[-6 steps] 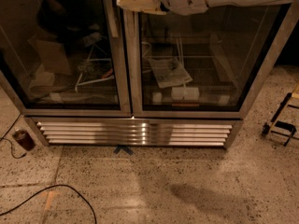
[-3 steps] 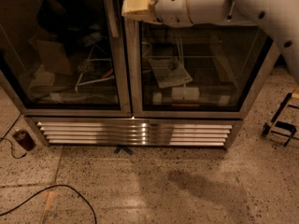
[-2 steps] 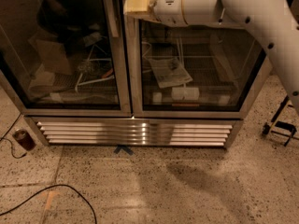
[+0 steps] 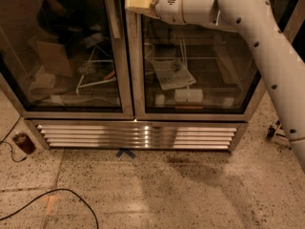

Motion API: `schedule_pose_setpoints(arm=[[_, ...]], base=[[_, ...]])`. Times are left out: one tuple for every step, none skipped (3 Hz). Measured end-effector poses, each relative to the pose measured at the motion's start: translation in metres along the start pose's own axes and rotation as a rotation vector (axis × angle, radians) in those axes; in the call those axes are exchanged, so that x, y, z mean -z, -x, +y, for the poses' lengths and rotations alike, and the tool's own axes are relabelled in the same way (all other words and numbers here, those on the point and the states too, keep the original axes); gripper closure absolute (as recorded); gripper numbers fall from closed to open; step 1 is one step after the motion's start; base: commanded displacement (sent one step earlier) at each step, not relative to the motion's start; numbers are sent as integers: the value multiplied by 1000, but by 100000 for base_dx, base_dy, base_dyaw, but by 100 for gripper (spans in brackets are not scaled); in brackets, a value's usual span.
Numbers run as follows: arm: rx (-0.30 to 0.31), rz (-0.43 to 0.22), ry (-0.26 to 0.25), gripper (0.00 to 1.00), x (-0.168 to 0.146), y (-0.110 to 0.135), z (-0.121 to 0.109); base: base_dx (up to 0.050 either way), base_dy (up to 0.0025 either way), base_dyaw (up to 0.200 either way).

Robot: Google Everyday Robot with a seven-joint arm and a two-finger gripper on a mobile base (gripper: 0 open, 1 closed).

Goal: Pick orange can from middle drawer and place on counter

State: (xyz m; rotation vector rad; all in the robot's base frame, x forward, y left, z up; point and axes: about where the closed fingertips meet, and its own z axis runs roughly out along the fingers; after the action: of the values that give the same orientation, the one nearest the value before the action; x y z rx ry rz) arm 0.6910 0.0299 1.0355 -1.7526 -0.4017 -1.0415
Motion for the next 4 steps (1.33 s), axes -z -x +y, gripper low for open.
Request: schedule_pose_setpoints(arm=[[-11,-9,-68,100,-1,-5,2],[-13,-29,-129,100,6,-8,-6],[-10,-55,-179,100,17,-8,-19],[-14,-71,-214,100,31,-7,-33]], base=[[0,0,0],[0,0,0],[0,0,0],[0,0,0]])
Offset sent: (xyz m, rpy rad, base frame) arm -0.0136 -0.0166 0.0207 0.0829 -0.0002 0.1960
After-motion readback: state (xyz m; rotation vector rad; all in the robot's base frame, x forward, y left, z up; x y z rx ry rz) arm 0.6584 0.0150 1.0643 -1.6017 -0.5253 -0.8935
